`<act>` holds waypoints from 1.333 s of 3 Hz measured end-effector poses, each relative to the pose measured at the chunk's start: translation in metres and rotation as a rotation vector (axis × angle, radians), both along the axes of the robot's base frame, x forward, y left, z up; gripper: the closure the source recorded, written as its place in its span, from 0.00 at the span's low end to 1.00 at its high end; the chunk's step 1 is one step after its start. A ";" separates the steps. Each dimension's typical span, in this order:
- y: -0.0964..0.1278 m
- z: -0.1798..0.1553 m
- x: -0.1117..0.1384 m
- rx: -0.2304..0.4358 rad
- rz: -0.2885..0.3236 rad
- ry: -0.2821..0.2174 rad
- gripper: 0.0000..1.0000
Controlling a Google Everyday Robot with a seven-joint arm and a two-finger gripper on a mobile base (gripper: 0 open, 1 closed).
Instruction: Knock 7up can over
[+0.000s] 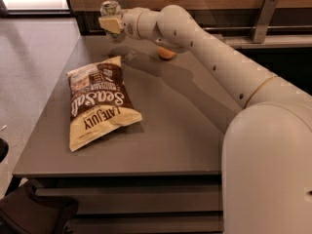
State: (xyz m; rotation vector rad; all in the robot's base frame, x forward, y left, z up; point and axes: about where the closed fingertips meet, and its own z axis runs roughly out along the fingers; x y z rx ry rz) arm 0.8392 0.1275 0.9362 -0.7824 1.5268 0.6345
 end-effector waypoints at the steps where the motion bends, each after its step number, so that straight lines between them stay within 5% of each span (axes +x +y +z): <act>1: -0.003 0.012 -0.006 -0.022 -0.015 -0.022 1.00; 4: -0.007 0.022 -0.011 -0.039 -0.029 -0.047 1.00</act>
Offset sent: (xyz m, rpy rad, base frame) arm -0.0110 -0.0127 0.0249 -0.0436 -0.0477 -0.0387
